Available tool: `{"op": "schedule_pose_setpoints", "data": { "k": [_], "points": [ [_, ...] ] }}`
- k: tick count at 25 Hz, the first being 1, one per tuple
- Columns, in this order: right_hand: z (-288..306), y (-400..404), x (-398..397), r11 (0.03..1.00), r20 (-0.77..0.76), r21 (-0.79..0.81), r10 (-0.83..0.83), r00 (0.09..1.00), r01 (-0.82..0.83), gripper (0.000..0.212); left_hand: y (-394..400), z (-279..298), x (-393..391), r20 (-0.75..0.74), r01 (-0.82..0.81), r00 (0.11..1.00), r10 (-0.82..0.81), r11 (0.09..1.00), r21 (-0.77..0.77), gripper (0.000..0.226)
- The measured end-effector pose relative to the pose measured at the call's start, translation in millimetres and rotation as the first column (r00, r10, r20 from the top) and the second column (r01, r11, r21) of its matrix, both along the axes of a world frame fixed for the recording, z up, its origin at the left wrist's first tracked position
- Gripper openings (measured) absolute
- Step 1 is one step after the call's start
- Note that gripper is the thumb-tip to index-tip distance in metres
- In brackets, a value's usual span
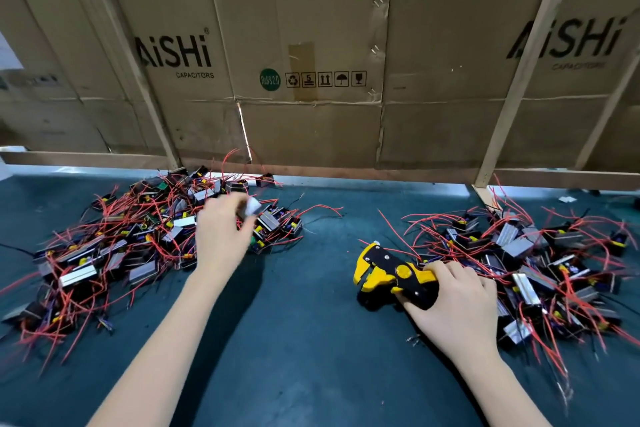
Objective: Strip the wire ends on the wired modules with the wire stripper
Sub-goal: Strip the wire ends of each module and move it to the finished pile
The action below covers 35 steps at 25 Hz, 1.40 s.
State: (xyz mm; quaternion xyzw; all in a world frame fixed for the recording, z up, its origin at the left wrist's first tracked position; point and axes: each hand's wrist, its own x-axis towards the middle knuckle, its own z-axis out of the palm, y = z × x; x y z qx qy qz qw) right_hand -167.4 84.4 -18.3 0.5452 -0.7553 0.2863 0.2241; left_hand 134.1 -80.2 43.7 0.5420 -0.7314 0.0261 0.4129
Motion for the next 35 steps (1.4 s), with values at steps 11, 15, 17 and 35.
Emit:
{"op": "schedule_pose_setpoints", "data": {
  "k": [11, 15, 17, 35],
  "points": [
    [-2, -1, 0, 1.000, 0.000, 0.010, -0.004, 1.000, 0.004, 0.052, -24, -5, -23, 0.273, 0.207, 0.937, -0.219, 0.976, 0.073, 0.014],
    [-2, -1, 0, 1.000, 0.005, 0.031, -0.005, 1.000, 0.005, 0.054, -33, -14, -51, 0.419, 0.045, 0.892, -0.171, 0.955, 0.294, 0.037],
    [-1, -1, 0, 0.999, 0.006, 0.034, -0.005, 1.000, 0.004, 0.055, -36, -14, -59, 0.479, -0.023, 0.866, -0.148, 0.942, 0.333, 0.043],
    [2, -1, 1, 0.998, 0.032, 0.057, 0.000, 1.000, -0.002, 0.056, -65, -18, -2, -0.074, -0.116, 0.987, 0.143, 0.949, 0.293, 0.020]
  ]
}}
